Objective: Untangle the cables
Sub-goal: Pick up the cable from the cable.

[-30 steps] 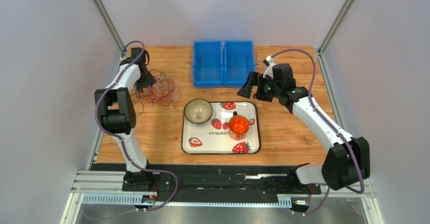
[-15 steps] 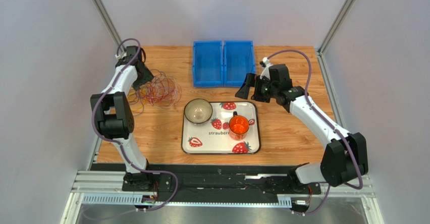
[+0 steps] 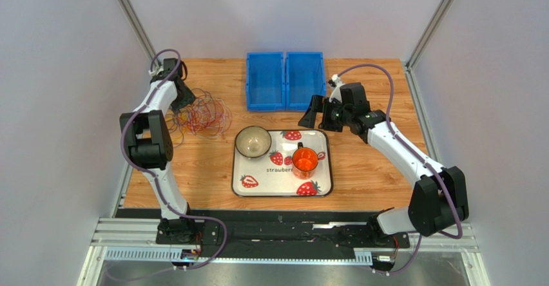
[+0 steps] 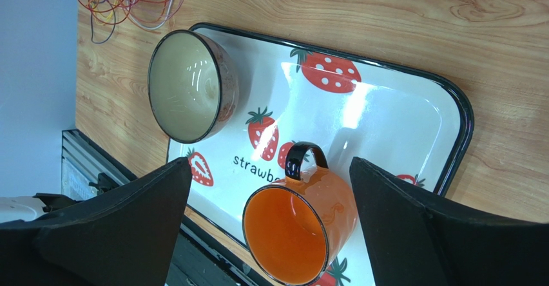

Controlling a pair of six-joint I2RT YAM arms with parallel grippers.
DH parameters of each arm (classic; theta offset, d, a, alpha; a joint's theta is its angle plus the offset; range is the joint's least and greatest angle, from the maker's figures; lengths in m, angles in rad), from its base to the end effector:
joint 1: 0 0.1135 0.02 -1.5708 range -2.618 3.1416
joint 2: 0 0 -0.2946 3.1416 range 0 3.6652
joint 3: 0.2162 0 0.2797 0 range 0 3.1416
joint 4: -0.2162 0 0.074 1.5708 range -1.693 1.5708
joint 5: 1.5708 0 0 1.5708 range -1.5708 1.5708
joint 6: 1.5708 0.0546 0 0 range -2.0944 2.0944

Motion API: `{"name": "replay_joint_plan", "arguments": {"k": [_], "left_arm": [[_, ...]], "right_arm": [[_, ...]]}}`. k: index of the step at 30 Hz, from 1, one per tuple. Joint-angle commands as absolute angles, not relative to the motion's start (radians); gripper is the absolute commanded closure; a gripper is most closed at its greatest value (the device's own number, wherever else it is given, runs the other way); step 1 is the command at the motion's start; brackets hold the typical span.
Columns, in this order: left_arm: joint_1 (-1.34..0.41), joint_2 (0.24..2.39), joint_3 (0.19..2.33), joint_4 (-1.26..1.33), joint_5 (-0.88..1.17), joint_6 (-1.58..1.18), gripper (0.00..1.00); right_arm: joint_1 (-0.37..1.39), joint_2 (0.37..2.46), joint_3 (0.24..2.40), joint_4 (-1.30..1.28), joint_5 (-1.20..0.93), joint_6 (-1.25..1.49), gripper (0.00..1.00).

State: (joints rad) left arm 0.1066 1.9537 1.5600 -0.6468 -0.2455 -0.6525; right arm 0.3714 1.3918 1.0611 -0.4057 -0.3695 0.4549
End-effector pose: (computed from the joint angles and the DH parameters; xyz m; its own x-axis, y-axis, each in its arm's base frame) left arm 0.4655 0.0632 0.2279 -0.5447 -0.6506 -0.5292 -0.6999 0.7003 -0.1405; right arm 0.3078 0.1410 0.2875 -0.8204 0.1202 -0.5590 -0.2530 0.8004 0.5434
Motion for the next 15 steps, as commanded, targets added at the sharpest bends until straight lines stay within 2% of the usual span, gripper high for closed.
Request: {"name": "replay_joint_plan", "arguments": {"k": [1,7,9,10,15], "left_arm": [[0.117,1.974,1.609,-0.631,-0.250,-0.675,0.42],[0.115,1.994,1.605,-0.627,-0.239,-0.683,0.49],[0.115,1.994,1.601,-0.623,-0.236,-0.687,0.62],[0.115,1.994,1.597,-0.618,-0.235,-0.687,0.73],[0.115,2.009,1.605,-0.627,-0.244,-0.684,0.95]], "right_arm": [[0.376,1.402,1.081,-0.376,-0.379,0.440,0.02],[0.379,1.416,1.086,-0.377,-0.377,0.440,0.02],[0.377,1.419,1.086,-0.376,-0.373,0.440,0.02],[0.379,1.419,1.086,-0.376,-0.373,0.440,0.02],[0.379,1.427,1.089,-0.379,-0.373,0.440,0.02]]}}
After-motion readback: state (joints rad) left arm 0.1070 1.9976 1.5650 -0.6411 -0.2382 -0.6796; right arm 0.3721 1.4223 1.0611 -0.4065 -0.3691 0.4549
